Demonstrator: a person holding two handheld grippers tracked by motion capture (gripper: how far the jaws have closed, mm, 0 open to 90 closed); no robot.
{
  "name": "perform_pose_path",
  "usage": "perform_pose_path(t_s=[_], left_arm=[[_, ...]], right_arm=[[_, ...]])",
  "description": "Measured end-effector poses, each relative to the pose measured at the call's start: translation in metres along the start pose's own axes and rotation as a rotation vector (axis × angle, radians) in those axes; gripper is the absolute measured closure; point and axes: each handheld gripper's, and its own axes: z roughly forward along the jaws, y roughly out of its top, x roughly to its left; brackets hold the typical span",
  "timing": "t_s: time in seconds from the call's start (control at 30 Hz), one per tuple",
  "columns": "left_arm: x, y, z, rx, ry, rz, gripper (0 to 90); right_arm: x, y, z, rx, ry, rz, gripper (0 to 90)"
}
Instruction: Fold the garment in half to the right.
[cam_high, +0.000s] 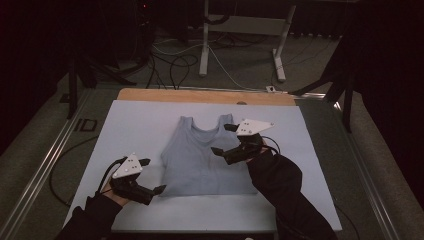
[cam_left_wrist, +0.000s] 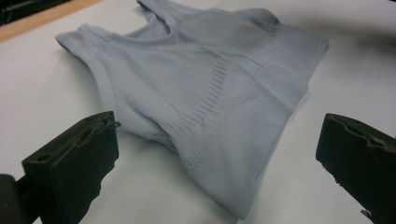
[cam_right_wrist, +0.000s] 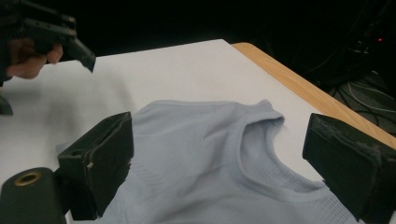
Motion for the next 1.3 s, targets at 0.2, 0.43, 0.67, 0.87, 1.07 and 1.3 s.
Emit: perform_pose_path(t_s=[0.2,0.43,0.67,0.87,1.07,1.3], left_arm=[[-0.002,-0.001,0.007,0.002,0.018,-0.030,0.4],[-0.005,0.001,0.013,0.012,0.038,-0.038,0.4],[-0.005,0.003,0.017,0.004,0.068,-0.056,0.4],[-0.003,0.000,0.023,0.034,0.104,-0.096,0.5],[-0.003,-0.004,0.030,0.074,0.101,-0.137,0.5],[-0.006,-0.011,0.037,0.113,0.069,-0.149,0.6]], right_arm=[[-0.002,0.007,0.012,0.007,0.014,-0.006,8.8],[-0.005,0.017,0.028,0.007,0.036,-0.015,8.9],[-0.006,0.025,0.050,0.017,0.057,-0.033,8.9],[-0.006,0.030,0.070,0.028,0.080,-0.024,9.0],[-0.007,0.032,0.087,0.036,0.095,-0.026,9.0],[-0.009,0.032,0.104,0.052,0.105,-0.019,9.0]])
